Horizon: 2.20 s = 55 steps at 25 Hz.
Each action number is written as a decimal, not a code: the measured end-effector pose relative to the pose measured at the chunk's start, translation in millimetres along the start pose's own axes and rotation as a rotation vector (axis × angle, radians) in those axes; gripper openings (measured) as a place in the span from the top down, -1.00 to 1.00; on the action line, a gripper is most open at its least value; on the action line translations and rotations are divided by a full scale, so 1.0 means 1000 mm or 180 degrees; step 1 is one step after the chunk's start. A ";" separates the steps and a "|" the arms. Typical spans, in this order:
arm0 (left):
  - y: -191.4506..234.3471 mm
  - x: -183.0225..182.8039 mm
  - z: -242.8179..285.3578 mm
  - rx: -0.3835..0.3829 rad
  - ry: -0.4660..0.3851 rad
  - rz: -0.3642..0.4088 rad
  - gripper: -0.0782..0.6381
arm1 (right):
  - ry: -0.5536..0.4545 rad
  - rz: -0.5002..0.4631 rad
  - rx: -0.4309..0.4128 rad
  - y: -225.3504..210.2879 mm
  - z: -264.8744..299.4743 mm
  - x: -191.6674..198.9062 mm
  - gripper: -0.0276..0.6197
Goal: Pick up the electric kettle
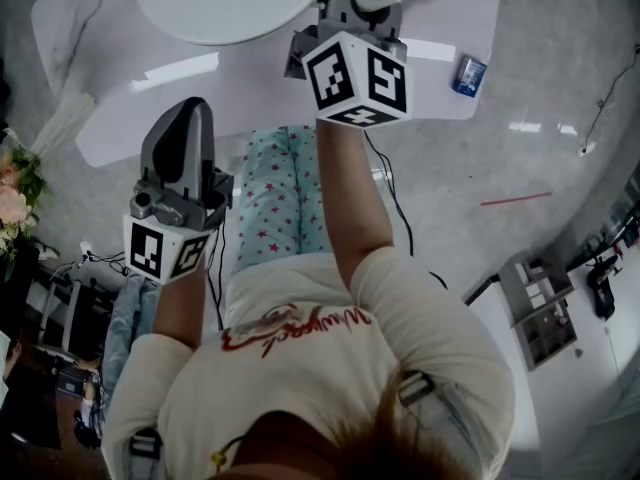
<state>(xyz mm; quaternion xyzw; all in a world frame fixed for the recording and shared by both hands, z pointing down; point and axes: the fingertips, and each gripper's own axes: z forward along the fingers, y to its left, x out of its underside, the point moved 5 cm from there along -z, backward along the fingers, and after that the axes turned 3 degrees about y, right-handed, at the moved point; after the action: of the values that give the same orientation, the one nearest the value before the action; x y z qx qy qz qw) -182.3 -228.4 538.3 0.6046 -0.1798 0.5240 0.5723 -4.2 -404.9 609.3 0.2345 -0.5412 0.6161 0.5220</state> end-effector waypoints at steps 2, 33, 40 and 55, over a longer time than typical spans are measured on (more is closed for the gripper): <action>-0.005 -0.012 0.000 -0.0006 -0.0036 0.0026 0.75 | -0.0018 0.0001 0.0003 0.005 -0.004 -0.016 0.71; -0.136 -0.181 -0.052 0.0134 -0.0560 0.0568 0.75 | -0.0238 -0.0038 -0.0424 0.100 -0.116 -0.241 0.71; -0.148 -0.217 -0.069 0.0205 -0.0722 0.0730 0.75 | -0.0344 -0.0084 -0.0583 0.133 -0.139 -0.276 0.71; -0.159 -0.249 -0.097 0.0250 -0.0852 0.1045 0.75 | -0.0393 -0.0034 -0.0731 0.156 -0.172 -0.306 0.71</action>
<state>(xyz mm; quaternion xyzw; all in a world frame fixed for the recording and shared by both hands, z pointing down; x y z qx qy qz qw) -190.1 -193.6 229.9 0.6532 -0.3298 0.5318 0.4263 9.1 -347.2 229.8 0.2136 -0.6381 0.5317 0.5143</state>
